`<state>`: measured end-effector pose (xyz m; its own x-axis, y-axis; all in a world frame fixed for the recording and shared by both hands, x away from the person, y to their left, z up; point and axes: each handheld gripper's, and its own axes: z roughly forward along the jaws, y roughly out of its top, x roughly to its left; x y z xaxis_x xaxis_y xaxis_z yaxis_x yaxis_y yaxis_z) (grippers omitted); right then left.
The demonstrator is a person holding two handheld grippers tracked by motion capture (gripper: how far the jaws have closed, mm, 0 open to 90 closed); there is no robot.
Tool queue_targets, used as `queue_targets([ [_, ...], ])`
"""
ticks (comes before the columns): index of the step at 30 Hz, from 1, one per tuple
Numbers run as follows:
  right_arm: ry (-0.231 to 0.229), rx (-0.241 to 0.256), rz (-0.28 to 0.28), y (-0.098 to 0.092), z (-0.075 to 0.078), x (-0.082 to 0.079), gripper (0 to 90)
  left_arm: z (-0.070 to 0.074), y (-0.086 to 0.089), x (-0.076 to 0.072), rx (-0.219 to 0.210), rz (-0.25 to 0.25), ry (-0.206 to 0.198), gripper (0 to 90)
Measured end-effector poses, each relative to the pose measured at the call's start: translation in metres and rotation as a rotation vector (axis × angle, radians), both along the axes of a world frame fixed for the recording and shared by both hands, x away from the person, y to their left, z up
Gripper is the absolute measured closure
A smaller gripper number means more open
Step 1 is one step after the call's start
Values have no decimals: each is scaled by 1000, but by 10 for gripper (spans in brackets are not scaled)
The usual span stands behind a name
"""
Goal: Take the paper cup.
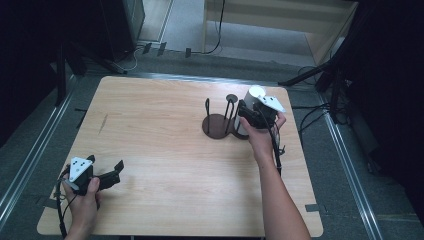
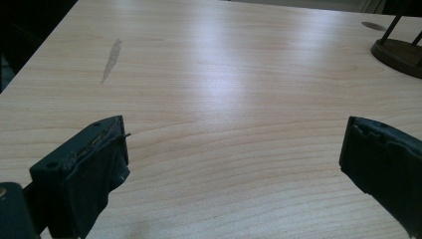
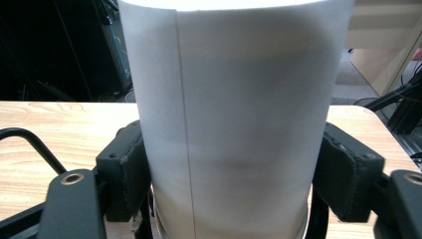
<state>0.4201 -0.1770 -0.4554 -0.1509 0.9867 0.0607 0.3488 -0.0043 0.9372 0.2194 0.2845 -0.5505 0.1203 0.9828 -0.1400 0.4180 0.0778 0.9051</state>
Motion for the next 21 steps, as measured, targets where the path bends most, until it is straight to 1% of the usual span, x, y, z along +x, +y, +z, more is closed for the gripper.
queue_targets([
  [6,-10,-31,12,1,1,-1,253,0,0,1,-1,-1,3,0],
  [7,-10,-31,12,1,1,-1,253,0,0,1,-1,-1,3,0],
  [8,-5,-18,10,-1,2,-1,253,0,0,1,0,-3,4,0],
  [14,-5,-16,14,-1,3,-1,254,0,0,1,-1,-3,3,0],
  [19,-20,-15,19,-2,8,-2,263,0,0,1,-2,-4,3,0],
  [21,-29,-28,21,-1,10,-3,267,0,0,1,-3,-4,4,0],
])
